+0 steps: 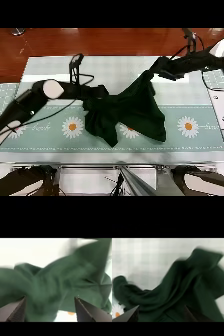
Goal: Fold the shirts.
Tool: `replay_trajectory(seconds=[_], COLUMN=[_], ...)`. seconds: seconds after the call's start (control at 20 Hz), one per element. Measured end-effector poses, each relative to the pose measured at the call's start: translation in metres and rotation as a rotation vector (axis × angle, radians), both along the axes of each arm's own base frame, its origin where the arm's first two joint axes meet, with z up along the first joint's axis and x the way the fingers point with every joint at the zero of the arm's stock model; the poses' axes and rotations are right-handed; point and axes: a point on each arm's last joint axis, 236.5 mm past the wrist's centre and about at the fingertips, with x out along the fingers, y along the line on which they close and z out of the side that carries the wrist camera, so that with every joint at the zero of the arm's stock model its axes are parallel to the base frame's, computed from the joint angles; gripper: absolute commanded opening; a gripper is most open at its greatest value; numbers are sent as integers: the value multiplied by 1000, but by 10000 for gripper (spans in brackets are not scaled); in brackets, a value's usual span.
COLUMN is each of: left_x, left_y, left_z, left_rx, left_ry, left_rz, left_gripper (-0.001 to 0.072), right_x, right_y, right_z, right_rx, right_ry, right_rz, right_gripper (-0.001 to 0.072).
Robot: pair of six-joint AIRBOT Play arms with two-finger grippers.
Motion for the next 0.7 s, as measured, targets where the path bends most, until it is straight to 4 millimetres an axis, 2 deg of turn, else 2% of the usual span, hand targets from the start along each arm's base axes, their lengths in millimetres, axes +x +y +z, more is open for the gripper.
replay_trajectory(seconds=[0.15,0.25,0.35,0.4,0.5,0.6,0.7], left_x=[-17,-48,-89,-109,-142,-160,-168], left_y=[58,98,121,123,107,76,46], left_z=[-24,-47,-71,-82,-97,-102,-100], left_rx=[123,167,168,145,28,-134,-279], left_ry=[159,314,459,521,600,614,596], left_rz=[-42,-45,-39,-30,-23,-16,-12], left_gripper=[704,704,704,704,704,704,703], right_x=[-6,-27,-54,-69,-99,-126,-153], right_y=[-55,-108,-149,-160,-161,-146,-129], right_z=[6,-2,-17,-31,-60,-89,-114], right_rx=[-32,-127,-165,-166,-141,-97,-60], right_ry=[27,77,125,150,184,198,223], right_rz=[-26,-87,-197,-244,-303,-315,-302], right_gripper=[630,623,623,623,623,623,623])
